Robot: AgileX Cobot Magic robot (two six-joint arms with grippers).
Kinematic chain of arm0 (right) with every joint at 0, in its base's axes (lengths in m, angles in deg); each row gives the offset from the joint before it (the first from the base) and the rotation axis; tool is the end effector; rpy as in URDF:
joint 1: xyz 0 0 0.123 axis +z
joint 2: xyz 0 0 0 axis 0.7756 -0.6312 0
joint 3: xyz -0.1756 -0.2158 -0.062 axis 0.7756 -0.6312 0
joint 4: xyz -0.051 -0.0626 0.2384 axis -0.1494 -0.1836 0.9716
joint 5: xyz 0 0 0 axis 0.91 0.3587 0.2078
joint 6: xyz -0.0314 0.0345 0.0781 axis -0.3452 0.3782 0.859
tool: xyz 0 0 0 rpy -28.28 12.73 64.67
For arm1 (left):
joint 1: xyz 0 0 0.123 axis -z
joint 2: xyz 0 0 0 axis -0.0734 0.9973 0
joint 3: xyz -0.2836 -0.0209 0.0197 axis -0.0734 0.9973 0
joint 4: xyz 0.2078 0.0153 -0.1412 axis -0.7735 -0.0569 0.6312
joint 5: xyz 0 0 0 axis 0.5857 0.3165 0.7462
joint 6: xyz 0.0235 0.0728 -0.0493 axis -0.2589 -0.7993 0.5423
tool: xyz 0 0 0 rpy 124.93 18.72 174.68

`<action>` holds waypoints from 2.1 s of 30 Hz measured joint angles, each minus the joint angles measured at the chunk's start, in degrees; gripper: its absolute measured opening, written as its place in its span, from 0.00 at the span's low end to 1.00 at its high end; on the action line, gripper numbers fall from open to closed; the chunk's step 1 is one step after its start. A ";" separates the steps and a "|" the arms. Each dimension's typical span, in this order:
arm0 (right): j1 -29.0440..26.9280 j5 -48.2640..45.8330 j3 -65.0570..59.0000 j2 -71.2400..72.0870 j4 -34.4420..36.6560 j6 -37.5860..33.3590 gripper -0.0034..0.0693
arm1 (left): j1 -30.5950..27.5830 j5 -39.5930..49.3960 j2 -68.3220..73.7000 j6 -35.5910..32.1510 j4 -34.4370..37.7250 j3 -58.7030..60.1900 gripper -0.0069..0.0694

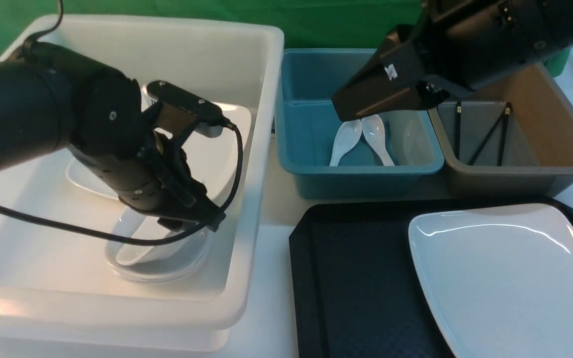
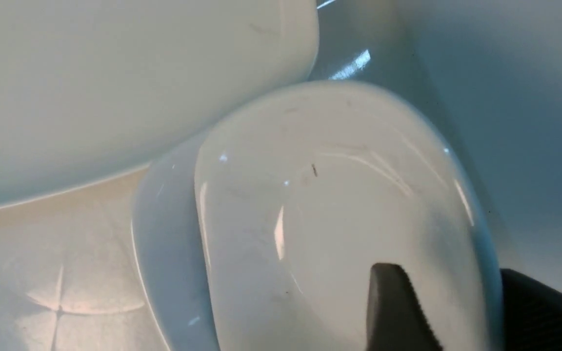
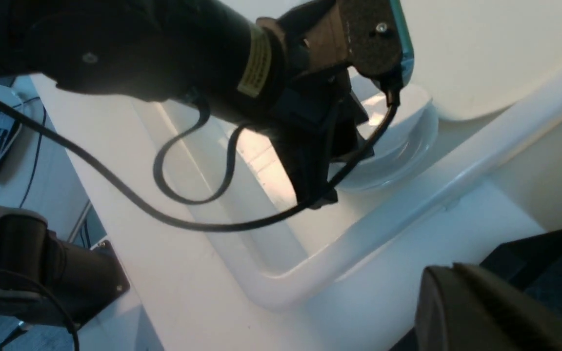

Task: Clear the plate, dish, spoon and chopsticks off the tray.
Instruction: Use the left arm to put the small plate into the large storage box on the left, then use the left arm to grab a plate from the dinner plate

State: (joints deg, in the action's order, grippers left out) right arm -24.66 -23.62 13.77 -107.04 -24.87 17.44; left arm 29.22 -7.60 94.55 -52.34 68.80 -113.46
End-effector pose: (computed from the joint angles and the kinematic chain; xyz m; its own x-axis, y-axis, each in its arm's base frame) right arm 0.2688 0.1839 0.4210 -0.5801 -0.3222 -0.7481 -0.7386 0.5952 0.3164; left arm 0.2937 -0.1302 0.2556 -0.7828 0.4849 -0.3900 0.4853 0.8680 0.1051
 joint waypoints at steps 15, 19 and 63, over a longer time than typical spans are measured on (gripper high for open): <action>-19.71 -7.85 -1.58 9.91 -8.37 0.74 0.09 | 0.78 2.23 -7.97 2.52 13.63 -6.85 0.58; -22.59 -7.90 -7.82 17.35 -10.69 0.81 0.09 | 5.76 6.24 -5.40 2.52 16.33 -13.09 0.23; -23.03 -4.61 -35.95 34.18 -26.17 7.44 0.09 | 21.46 -9.05 45.81 8.81 16.00 -47.09 0.83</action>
State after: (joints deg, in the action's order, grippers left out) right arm -47.69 -28.24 -22.18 -72.86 -51.04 24.88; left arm 50.68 -16.65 140.36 -43.53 84.79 -160.55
